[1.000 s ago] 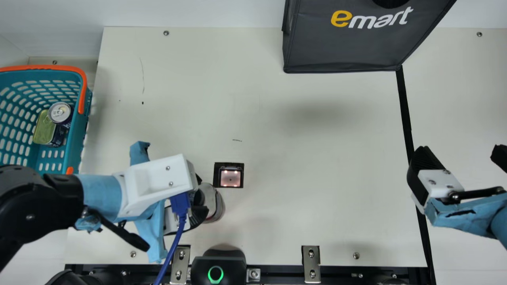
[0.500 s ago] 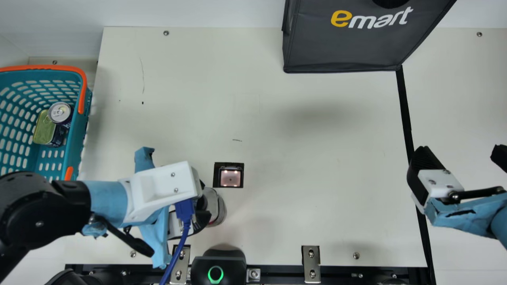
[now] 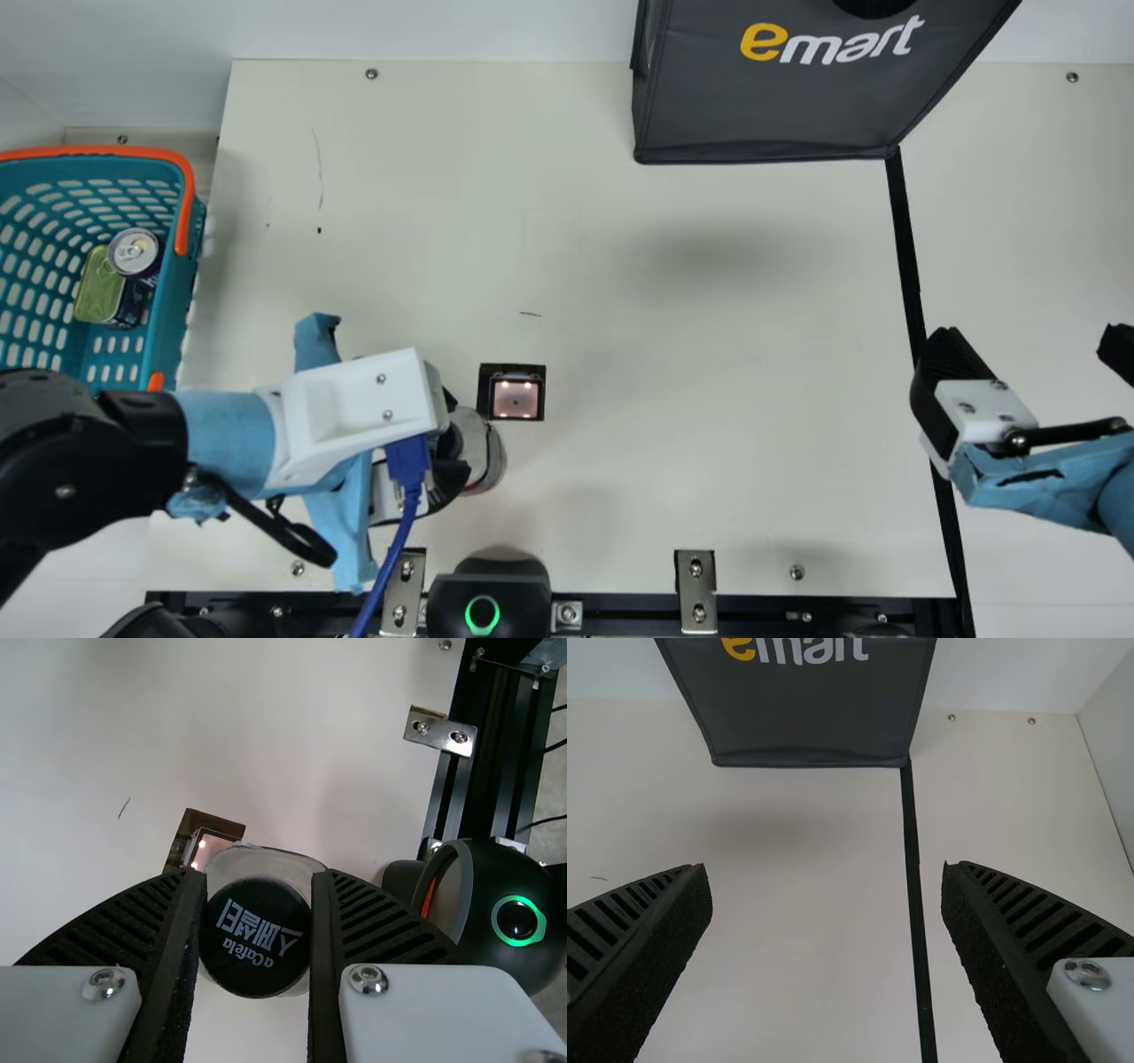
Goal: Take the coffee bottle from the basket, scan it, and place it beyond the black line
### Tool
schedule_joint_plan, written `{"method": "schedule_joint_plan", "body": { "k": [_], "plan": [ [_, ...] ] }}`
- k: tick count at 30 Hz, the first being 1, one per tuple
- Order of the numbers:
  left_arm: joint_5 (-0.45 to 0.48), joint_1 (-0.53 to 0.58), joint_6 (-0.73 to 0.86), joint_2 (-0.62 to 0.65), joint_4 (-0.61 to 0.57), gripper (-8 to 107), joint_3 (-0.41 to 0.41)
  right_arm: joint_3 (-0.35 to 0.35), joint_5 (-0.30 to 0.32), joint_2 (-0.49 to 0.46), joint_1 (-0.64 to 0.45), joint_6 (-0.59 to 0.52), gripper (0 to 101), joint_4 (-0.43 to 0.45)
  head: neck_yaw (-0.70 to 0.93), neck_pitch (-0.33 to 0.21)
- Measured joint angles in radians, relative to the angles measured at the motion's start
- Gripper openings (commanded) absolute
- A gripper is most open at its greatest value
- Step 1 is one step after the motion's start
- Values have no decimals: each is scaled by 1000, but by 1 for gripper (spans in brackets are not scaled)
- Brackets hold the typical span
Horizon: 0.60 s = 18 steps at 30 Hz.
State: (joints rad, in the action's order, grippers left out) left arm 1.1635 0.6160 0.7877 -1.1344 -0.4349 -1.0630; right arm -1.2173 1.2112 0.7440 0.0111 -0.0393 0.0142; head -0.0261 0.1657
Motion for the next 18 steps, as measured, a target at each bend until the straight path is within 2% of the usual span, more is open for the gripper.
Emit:
{"method": "schedule_joint_plan", "body": {
  "k": [9,18],
  "plan": [
    [25,0,-13,-7,5,10,-58,0,0,0,0,0,91,0,-2,0],
    [16,12,-40,-9,11,10,-64,0,0,0,0,0,91,0,0,0]
  ]
}}
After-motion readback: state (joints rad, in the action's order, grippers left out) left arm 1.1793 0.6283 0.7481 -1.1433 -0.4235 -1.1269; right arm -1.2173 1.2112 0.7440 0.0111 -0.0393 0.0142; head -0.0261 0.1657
